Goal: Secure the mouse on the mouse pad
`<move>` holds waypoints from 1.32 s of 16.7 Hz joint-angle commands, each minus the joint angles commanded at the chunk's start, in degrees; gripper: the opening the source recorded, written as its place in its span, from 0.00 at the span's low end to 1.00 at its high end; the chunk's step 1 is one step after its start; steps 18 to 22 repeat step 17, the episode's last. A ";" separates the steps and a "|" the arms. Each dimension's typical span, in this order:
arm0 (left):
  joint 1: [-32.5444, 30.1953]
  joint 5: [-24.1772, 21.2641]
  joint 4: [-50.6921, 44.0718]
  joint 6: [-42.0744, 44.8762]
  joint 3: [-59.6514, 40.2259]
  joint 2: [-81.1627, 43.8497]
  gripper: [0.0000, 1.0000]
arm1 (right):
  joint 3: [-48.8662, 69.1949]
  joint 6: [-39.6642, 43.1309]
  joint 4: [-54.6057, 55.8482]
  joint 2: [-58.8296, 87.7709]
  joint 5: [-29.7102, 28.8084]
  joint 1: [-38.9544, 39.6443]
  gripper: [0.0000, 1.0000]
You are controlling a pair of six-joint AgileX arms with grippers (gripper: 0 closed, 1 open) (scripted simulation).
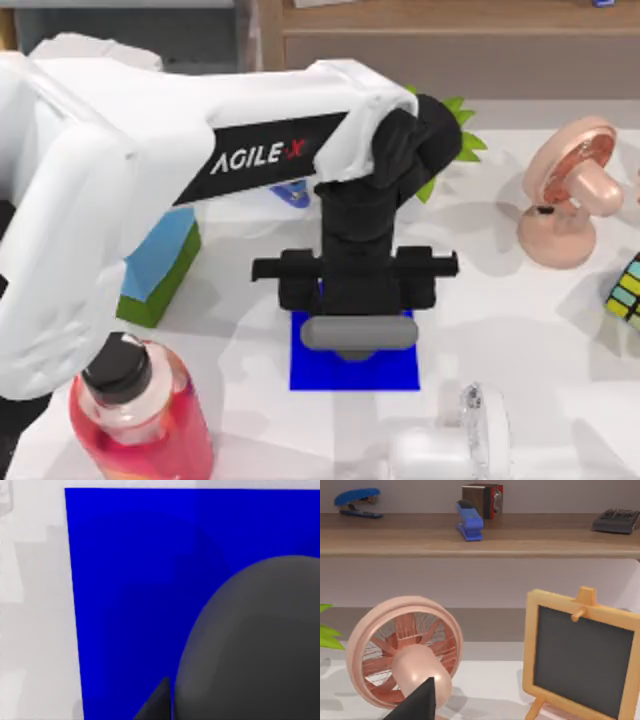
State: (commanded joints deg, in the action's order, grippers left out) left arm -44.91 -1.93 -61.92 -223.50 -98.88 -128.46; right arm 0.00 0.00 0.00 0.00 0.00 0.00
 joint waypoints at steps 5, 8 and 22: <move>0.00 0.00 0.00 0.00 0.00 0.00 0.53 | 0.00 0.00 0.00 0.00 0.00 0.00 1.00; 0.00 0.00 0.00 0.00 0.00 0.00 0.75 | 0.00 0.00 0.00 0.00 0.00 0.00 1.00; 0.00 0.00 0.00 0.00 0.00 0.00 1.00 | 0.00 0.00 0.00 0.00 0.00 0.00 1.00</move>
